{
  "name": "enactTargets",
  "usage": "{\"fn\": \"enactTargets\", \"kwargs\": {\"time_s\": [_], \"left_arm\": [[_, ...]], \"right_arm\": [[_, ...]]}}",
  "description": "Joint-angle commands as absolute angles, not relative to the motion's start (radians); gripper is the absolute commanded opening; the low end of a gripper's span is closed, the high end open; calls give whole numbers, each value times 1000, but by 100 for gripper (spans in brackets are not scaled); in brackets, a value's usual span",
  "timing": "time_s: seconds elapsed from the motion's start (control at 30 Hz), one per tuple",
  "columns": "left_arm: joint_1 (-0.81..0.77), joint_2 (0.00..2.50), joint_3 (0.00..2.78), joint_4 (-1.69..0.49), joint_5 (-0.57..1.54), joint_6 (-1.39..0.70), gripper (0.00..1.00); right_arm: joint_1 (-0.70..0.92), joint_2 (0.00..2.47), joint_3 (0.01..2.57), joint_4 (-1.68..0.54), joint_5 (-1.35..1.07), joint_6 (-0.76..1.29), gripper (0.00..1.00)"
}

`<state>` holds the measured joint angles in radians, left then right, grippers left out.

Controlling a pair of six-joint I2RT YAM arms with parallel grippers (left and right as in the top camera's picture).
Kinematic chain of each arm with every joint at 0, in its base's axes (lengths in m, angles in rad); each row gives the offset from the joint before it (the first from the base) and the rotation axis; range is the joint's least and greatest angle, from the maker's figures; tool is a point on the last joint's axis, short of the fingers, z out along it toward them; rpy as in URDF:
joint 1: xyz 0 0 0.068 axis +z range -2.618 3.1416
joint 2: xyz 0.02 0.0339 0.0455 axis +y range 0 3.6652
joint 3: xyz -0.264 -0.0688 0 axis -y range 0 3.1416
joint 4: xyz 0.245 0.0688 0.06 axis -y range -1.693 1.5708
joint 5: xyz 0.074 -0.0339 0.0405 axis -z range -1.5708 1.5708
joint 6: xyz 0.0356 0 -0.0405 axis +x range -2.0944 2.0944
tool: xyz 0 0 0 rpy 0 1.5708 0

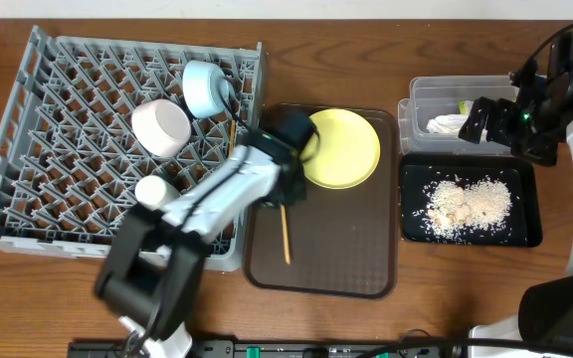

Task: Sort waste into correct bins and load items into the dishwasher
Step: 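Carry the second chopstick with the left gripper into the rack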

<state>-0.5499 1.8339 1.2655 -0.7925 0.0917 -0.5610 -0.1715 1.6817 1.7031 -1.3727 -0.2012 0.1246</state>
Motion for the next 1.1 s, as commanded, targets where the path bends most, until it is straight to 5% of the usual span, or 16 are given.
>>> {"fn": "enactTargets", "kwargs": {"time_s": [0.0, 0.33, 0.83, 0.9, 1.07], "left_arm": [[-499, 1701, 1321, -810, 67, -298, 8], [-338, 1508, 1366, -815, 66, -91, 8], [-246, 1688, 1361, -671, 43, -35, 13], [-246, 1701, 1361, -669, 44, -47, 30], [-265, 1680, 1368, -670, 117, -57, 47]], "right_arm": [[-170, 1674, 1720, -1372, -199, 126, 99], [-170, 1674, 1720, -1368, -199, 125, 99], [-171, 1674, 1720, -1369, -198, 113, 99], [-171, 1674, 1720, -1370, -190, 107, 99], [-171, 1674, 1720, -1369, -191, 107, 99]]}}
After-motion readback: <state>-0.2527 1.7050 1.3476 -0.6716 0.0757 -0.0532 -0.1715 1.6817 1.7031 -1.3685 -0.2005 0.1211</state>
